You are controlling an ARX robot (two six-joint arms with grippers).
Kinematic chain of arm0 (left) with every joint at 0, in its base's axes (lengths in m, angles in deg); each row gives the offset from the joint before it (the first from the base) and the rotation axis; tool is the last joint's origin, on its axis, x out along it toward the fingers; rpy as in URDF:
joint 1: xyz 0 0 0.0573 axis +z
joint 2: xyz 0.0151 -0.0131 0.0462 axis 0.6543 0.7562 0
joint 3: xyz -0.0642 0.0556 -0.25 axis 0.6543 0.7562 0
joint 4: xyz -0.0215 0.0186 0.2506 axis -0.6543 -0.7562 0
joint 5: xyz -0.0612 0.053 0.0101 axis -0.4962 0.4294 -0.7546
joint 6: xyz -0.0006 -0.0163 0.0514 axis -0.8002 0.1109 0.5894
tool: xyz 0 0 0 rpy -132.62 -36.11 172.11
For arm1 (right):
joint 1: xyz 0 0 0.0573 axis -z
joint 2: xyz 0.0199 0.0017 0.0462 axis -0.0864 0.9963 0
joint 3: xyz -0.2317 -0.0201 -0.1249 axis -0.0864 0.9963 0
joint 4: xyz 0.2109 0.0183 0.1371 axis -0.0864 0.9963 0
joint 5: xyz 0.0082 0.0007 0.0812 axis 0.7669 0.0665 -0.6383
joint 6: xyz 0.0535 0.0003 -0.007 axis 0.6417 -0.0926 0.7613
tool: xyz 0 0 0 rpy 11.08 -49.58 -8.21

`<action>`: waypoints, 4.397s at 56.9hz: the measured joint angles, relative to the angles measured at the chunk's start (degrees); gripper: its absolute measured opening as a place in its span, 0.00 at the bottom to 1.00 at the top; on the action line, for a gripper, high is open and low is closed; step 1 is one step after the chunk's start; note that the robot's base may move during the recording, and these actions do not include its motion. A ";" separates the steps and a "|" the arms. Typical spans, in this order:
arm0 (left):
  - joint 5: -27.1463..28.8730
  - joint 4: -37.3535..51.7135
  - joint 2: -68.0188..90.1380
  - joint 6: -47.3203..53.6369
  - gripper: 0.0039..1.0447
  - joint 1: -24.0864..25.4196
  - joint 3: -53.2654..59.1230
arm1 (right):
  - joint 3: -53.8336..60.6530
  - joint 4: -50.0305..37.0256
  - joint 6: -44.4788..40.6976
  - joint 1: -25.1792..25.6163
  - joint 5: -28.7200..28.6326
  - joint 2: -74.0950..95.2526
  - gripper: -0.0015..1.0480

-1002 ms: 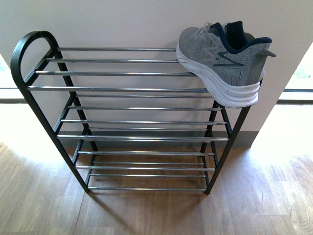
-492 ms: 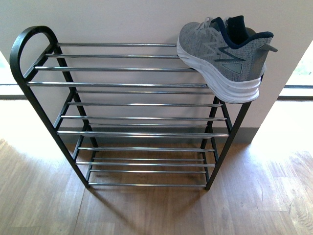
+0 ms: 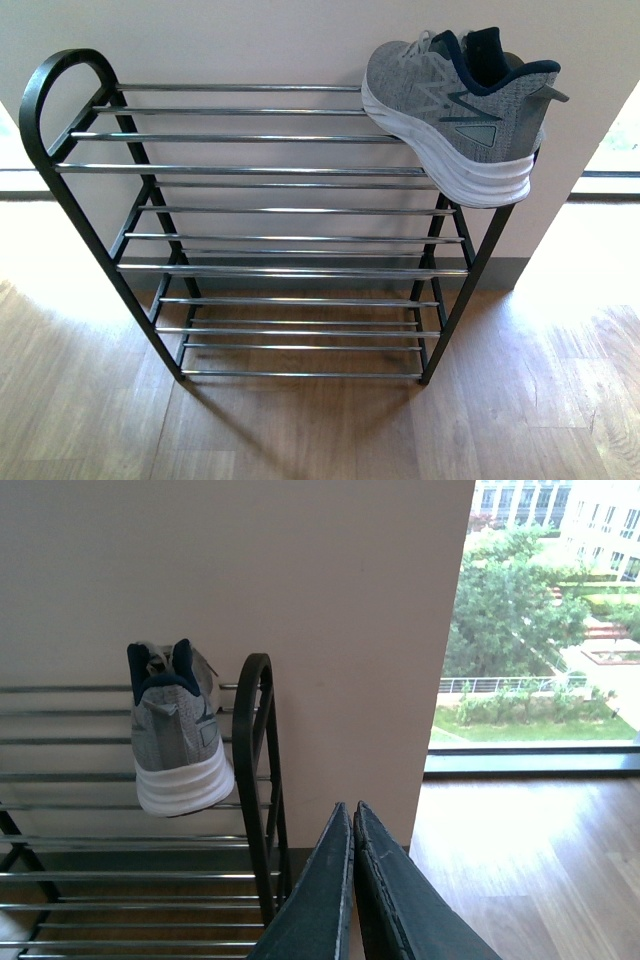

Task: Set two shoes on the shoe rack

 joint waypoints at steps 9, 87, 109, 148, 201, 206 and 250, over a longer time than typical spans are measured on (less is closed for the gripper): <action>0.00 0.00 0.00 0.00 0.01 0.00 0.00 | 0.00 2.80 0.00 0.00 0.00 -2.71 0.02; -18.49 -16.85 17.73 -25.20 0.01 0.92 -12.09 | 0.00 13.51 -0.02 -0.02 0.02 -13.09 0.91; -24.02 -4.46 69.79 -36.11 0.01 -5.95 -46.69 | 0.00 13.51 -0.02 -0.02 0.00 -13.09 0.91; -29.57 -9.25 94.20 -40.92 0.01 -1.16 -71.12 | 0.00 13.51 -0.02 -0.02 0.02 -13.09 0.91; -39.45 -15.32 110.62 -37.97 0.27 -3.15 -94.42 | 0.00 13.51 -0.02 -0.02 0.00 -13.09 0.91; -40.19 -14.05 110.62 -37.94 0.41 -2.38 -93.83 | 0.00 13.51 -0.02 -0.02 0.00 -13.09 0.91; -35.32 -19.26 95.82 -27.65 0.91 -0.81 -84.83 | 0.00 13.51 -0.02 -0.02 0.02 -13.09 0.91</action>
